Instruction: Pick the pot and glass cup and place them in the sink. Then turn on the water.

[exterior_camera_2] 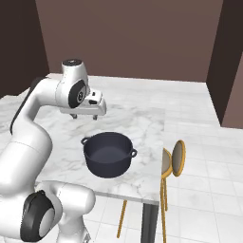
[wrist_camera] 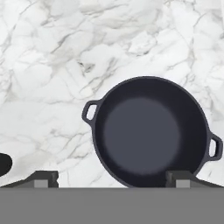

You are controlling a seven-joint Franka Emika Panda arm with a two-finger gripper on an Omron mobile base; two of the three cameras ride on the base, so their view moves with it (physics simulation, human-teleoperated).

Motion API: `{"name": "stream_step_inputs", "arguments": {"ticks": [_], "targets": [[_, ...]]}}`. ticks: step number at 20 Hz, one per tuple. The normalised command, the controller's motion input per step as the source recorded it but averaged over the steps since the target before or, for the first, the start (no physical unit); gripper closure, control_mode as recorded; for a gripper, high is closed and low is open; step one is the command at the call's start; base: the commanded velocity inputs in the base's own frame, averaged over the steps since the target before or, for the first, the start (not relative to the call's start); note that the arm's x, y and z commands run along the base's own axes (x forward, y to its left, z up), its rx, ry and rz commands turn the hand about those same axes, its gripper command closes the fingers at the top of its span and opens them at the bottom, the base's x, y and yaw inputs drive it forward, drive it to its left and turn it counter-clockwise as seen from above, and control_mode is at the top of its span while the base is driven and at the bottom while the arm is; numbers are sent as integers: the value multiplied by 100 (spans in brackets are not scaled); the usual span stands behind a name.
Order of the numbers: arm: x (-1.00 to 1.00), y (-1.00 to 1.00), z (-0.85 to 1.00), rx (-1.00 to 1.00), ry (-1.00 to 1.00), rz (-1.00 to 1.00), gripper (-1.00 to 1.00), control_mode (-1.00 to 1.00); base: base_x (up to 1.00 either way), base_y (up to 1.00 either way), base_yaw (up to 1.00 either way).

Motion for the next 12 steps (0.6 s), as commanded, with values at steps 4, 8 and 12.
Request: {"name": "stream_step_inputs", "arguments": {"ticks": [4, 8, 12], "targets": [[0, 0, -52, 0, 0, 0, -100, -100, 0, 0, 0], [0, 3, -60, 0, 1, 0, -100, -100, 0, 0, 0], [2, 29, -55, 0, 8, 0, -100, -100, 0, 0, 0]]}}
